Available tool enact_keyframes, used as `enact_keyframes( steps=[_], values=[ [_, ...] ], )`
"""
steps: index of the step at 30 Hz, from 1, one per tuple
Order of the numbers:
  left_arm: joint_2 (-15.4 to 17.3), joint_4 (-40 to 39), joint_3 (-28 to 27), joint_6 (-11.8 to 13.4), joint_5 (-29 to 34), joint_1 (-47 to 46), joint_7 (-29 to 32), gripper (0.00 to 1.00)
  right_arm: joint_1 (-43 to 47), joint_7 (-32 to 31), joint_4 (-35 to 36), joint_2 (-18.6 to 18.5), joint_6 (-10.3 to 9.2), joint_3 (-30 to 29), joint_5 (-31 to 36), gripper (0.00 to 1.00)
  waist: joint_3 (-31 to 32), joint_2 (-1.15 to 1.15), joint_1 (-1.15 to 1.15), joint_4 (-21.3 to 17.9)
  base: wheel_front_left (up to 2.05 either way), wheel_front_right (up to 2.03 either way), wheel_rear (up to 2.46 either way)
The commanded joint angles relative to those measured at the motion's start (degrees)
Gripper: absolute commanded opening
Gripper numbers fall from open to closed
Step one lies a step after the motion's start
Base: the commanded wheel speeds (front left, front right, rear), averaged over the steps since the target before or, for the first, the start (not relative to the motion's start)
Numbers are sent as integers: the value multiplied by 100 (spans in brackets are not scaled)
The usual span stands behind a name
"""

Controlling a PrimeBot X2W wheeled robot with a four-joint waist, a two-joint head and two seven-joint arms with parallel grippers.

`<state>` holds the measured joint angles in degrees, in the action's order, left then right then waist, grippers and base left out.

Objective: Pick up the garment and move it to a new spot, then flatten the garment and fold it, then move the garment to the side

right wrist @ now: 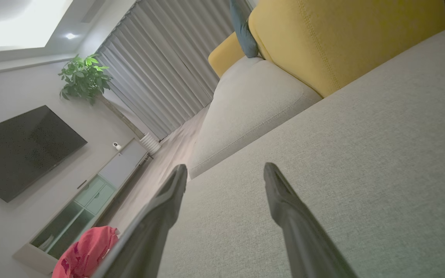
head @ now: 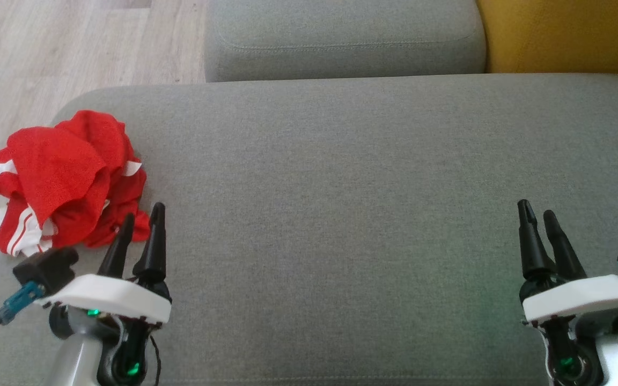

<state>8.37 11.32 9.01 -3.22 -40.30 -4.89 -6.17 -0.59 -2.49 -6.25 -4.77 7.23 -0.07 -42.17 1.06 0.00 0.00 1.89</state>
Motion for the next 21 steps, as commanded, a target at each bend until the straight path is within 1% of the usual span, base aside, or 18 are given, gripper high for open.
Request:
enact_keyframes(
  steps=[1,20,21],
  values=[
    [137,-225,-77,21,139,-368,-59,100,-213,70,243,-139,16,104,142,100,0,0,0,1,0,0,0],
    [334,-125,284,197,1409,-467,-376,100,-99,129,425,-81,20,160,1507,100,7,0,0,45,0,0,0],
    [359,-103,335,219,1555,-475,-410,100,-76,133,437,-68,20,162,1627,100,7,0,0,51,0,0,0]
  ],
)
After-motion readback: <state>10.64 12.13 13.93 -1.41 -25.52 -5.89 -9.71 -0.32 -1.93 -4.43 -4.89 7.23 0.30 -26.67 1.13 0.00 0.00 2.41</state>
